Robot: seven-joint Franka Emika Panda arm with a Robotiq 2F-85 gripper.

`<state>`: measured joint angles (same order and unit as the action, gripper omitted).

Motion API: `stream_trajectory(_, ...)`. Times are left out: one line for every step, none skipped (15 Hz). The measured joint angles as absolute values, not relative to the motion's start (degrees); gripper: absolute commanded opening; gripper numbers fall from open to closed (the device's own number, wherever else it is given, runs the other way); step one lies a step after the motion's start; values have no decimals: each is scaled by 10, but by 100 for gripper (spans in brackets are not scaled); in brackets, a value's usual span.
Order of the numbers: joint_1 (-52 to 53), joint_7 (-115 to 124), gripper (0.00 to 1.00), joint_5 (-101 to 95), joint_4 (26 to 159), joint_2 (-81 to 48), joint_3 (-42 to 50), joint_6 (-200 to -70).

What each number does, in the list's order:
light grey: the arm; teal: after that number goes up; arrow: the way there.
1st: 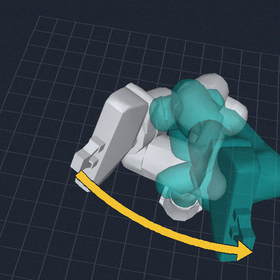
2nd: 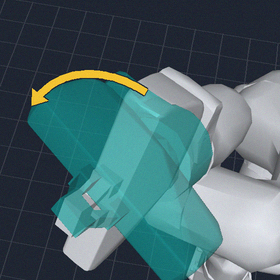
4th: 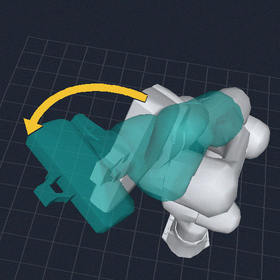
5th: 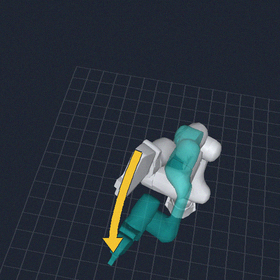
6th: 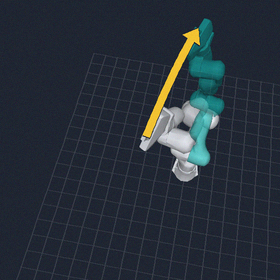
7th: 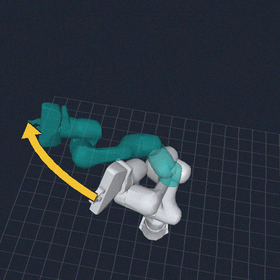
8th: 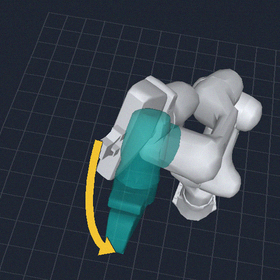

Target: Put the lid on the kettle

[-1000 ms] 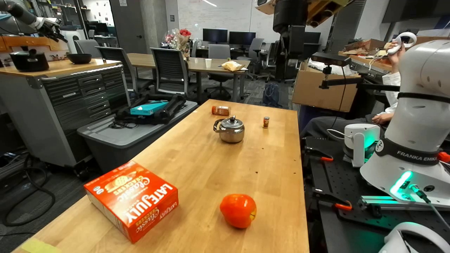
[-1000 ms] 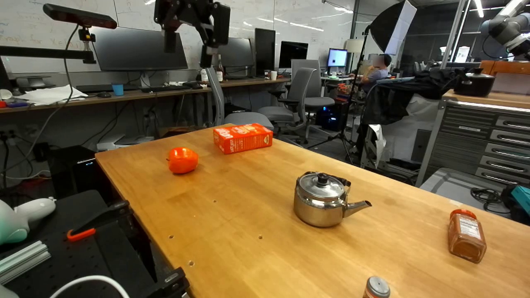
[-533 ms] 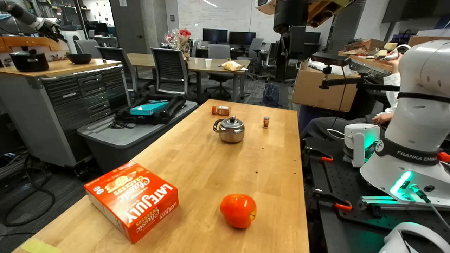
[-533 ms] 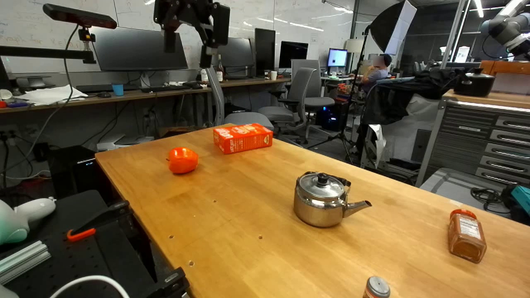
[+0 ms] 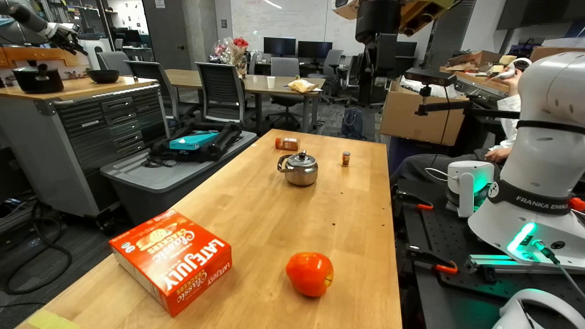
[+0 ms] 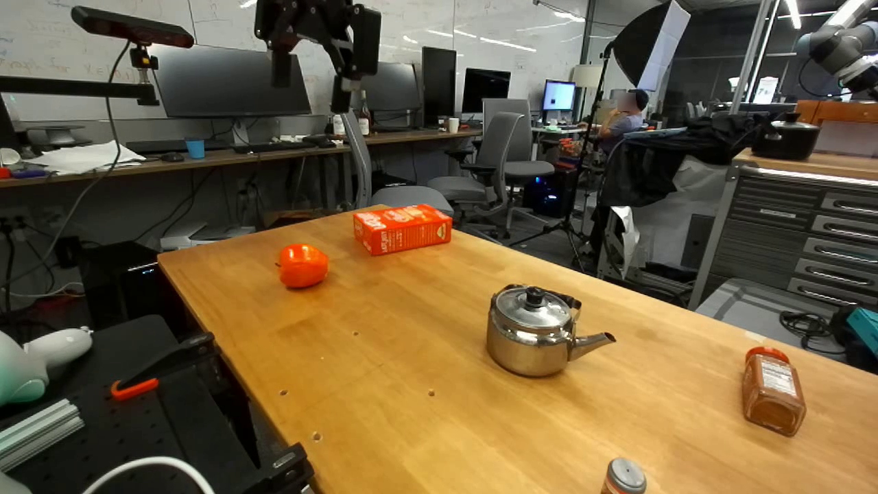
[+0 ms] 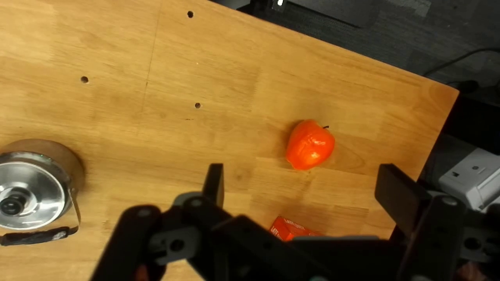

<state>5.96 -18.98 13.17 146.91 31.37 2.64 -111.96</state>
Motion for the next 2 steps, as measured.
stream_trajectory(60, -190, 100, 132, 1469, 314, 26, -1120)
stream_trajectory(60, -190, 100, 132, 1469, 314, 26, -1120)
